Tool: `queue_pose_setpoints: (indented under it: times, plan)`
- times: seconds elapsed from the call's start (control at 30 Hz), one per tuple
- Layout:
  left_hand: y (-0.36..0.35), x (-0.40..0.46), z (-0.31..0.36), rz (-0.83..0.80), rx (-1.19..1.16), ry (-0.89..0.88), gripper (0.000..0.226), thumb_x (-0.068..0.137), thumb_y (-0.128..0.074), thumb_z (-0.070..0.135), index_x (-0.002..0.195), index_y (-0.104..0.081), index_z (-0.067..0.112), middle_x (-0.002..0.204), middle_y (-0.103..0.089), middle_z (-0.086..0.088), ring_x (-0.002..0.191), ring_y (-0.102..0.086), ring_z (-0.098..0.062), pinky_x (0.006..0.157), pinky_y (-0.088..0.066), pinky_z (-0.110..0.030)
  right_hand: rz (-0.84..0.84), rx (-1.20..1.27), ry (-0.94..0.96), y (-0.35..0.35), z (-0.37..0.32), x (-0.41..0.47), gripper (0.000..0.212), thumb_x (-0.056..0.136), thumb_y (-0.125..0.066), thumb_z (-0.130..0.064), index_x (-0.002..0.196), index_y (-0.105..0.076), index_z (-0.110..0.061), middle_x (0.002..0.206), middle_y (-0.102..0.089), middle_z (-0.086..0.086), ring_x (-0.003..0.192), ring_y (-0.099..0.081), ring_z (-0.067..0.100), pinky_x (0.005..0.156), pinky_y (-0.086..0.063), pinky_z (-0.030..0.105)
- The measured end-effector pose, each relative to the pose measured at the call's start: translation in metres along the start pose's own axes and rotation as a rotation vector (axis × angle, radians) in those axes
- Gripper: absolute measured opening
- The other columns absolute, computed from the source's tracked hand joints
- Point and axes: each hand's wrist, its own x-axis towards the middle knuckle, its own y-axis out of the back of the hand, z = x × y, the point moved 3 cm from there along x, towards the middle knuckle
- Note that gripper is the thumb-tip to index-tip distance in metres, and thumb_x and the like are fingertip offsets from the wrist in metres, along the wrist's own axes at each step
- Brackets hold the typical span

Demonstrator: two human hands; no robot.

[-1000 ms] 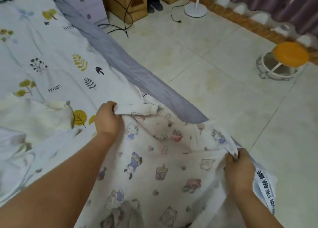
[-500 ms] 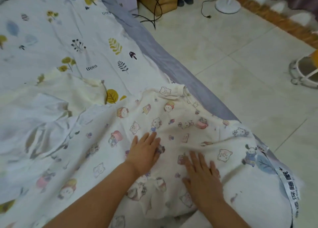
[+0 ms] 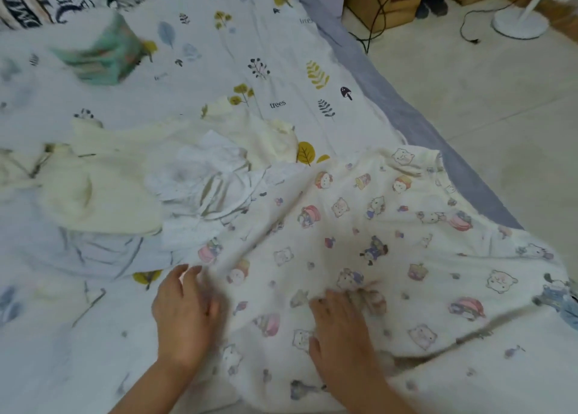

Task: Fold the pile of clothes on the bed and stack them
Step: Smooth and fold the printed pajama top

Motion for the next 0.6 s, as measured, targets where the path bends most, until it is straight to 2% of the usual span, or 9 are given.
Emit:
queue_pose_setpoints:
  times: [0.07,0.1,0.17,0.23,0.3,0.4,0.47,0.53,0.6]
  plan:
    - [0.001,0.0,-0.046,-0.019,0.043,0.191,0.058,0.072,-0.07,0.022,0.117,-0.053,-0.009,0.121,-0.049,-0.034,0.109,-0.049,-0.05,0.086,-0.043,-0.056,-0.119,-0.011,0.025,-0.015,-0.026,0.0,0.064,0.06,-0.08,-0.038,0.117,-0.063,-0.016,0.131,-0.054,0.018,0.122,-0.051,0.03,0.102,-0.043,0.044]
    - [0.001,-0.001,-0.067,-0.04,0.039,0.297,0.061,0.077,-0.07,0.027,0.123,-0.05,-0.008,0.129,-0.045,-0.033,0.117,-0.044,-0.049,0.093,-0.04,-0.057,-0.195,-0.005,0.053,-0.024,-0.039,0.002,0.062,0.078,-0.066,-0.037,0.133,-0.048,-0.016,0.147,-0.033,0.018,0.138,-0.029,0.029,0.114,-0.023,0.044]
    - [0.002,-0.002,-0.107,-0.091,0.021,0.478,0.062,0.087,-0.055,0.041,0.132,-0.045,-0.002,0.141,-0.037,-0.028,0.129,-0.035,-0.044,0.103,-0.031,-0.055,-0.156,0.022,0.114,-0.038,-0.063,0.007,0.053,0.091,-0.046,-0.032,0.14,-0.031,-0.02,0.155,-0.01,0.009,0.144,-0.005,0.024,0.117,-0.002,0.04]
    - [0.0,-0.001,-0.146,-0.186,-0.028,0.614,0.057,0.093,-0.044,0.044,0.134,-0.043,0.004,0.144,-0.037,-0.021,0.131,-0.034,-0.04,0.106,-0.029,-0.054,-0.099,-0.004,0.105,-0.044,-0.082,0.012,0.048,0.083,-0.06,-0.031,0.128,-0.049,-0.019,0.145,-0.035,0.014,0.136,-0.032,0.028,0.111,-0.028,0.044]
    - [-0.003,-0.004,-0.177,-0.383,-0.027,0.617,0.045,0.092,-0.051,0.035,0.127,-0.05,0.005,0.132,-0.049,-0.019,0.123,-0.044,-0.037,0.1,-0.036,-0.046,0.01,-0.004,0.101,-0.043,-0.102,0.019,0.047,0.065,-0.079,-0.028,0.109,-0.066,-0.016,0.122,-0.06,0.015,0.113,-0.059,0.03,0.091,-0.05,0.044]
    - [0.009,-0.009,-0.201,-0.604,-0.047,0.392,0.004,0.087,-0.059,0.013,0.084,-0.061,0.015,0.088,-0.063,-0.008,0.09,-0.059,-0.028,0.075,-0.043,-0.03,0.032,0.042,0.131,-0.044,-0.133,0.037,0.044,0.077,-0.071,-0.021,0.119,-0.061,-0.008,0.131,-0.052,0.021,0.123,-0.05,0.034,0.099,-0.043,0.05]
    - [0.015,-0.01,-0.211,-0.639,-0.097,0.245,0.029,0.083,-0.061,0.006,0.063,-0.055,0.025,0.069,-0.056,0.003,0.077,-0.055,-0.022,0.064,-0.037,-0.02,0.142,0.065,0.162,-0.044,-0.15,0.05,0.04,0.072,-0.076,-0.014,0.109,-0.065,-0.005,0.121,-0.059,0.023,0.114,-0.057,0.038,0.092,-0.048,0.051]
    - [0.02,-0.007,-0.209,-0.525,-0.106,0.106,0.014,0.082,-0.064,0.003,0.085,-0.066,0.016,0.089,-0.062,-0.006,0.091,-0.056,-0.026,0.076,-0.04,-0.024,0.202,0.078,0.214,-0.045,-0.17,0.062,0.037,0.065,-0.08,-0.008,0.099,-0.068,-0.004,0.11,-0.063,0.024,0.104,-0.062,0.039,0.086,-0.051,0.054]
    - [0.017,0.0,-0.202,-0.423,-0.163,0.078,0.053,0.077,-0.069,0.002,0.127,-0.052,0.005,0.125,-0.051,-0.015,0.118,-0.047,-0.03,0.095,-0.034,-0.026,0.238,0.021,0.284,-0.045,-0.189,0.076,0.037,0.068,-0.076,-0.004,0.103,-0.067,-0.005,0.115,-0.061,0.024,0.109,-0.059,0.038,0.092,-0.046,0.054]
